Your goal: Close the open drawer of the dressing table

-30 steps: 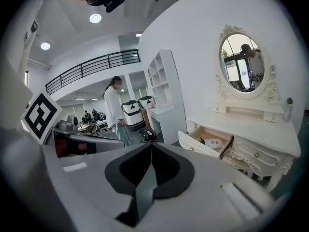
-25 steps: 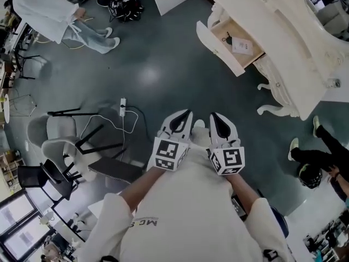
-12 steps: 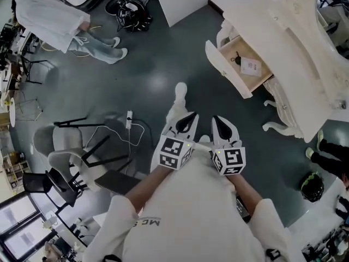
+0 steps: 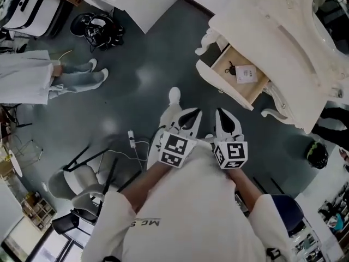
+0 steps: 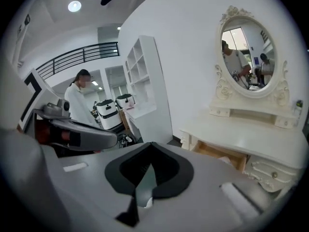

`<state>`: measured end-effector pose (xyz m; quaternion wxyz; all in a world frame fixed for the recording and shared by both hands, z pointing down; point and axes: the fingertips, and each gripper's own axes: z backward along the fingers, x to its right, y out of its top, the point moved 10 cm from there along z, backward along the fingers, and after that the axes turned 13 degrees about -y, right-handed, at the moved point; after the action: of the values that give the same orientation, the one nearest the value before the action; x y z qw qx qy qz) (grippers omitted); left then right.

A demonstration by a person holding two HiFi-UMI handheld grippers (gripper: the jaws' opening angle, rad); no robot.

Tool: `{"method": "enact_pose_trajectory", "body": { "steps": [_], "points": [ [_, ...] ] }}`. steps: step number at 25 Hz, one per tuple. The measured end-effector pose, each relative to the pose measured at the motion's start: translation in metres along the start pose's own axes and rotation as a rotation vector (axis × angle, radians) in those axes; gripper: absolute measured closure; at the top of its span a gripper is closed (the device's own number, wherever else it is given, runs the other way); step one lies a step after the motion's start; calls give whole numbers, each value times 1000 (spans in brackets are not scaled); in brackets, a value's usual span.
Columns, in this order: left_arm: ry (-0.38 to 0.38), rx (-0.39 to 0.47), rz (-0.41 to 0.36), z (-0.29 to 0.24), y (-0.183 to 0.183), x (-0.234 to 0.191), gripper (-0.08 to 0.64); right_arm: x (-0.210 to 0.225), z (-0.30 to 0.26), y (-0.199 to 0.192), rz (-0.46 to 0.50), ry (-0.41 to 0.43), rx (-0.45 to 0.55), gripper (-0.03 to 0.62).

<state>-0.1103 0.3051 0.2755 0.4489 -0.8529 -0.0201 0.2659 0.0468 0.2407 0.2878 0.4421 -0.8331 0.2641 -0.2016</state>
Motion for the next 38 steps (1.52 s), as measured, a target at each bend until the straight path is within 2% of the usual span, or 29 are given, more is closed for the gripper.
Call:
{"method": "enact_pose_trajectory", "body": {
  "steps": [5, 8, 11, 16, 20, 24, 27, 33, 38],
  "points": [
    [-88, -93, -47, -22, 44, -63, 551, -7, -44, 33, -78, -148, -14, 592],
    [-152, -157, -98, -39, 57, -88, 551, -4, -59, 32, -129, -276, -53, 592],
    [-175, -206, -124, -62, 68, -105, 551, 7, -64, 27, -189, -343, -86, 592],
    [-177, -282, -125, -98, 76, -118, 551, 40, -66, 19, -250, -380, -126, 592],
    [-193, -329, -158, -120, 77, -108, 551, 64, -67, 5, -308, -413, -165, 592],
    [-221, -364, -149, -140, 77, -100, 551, 75, -71, -3, -365, -435, -213, 592],
    [-226, -408, -137, -155, 65, -99, 551, 80, -73, -13, -416, -441, -243, 594],
    [-244, -469, -127, -178, 32, -92, 551, 89, -81, -33, -430, -461, -257, 594],
    [-236, -469, -138, -183, 19, -92, 551, 82, -87, -47, -449, -468, -269, 592]
  ]
}}
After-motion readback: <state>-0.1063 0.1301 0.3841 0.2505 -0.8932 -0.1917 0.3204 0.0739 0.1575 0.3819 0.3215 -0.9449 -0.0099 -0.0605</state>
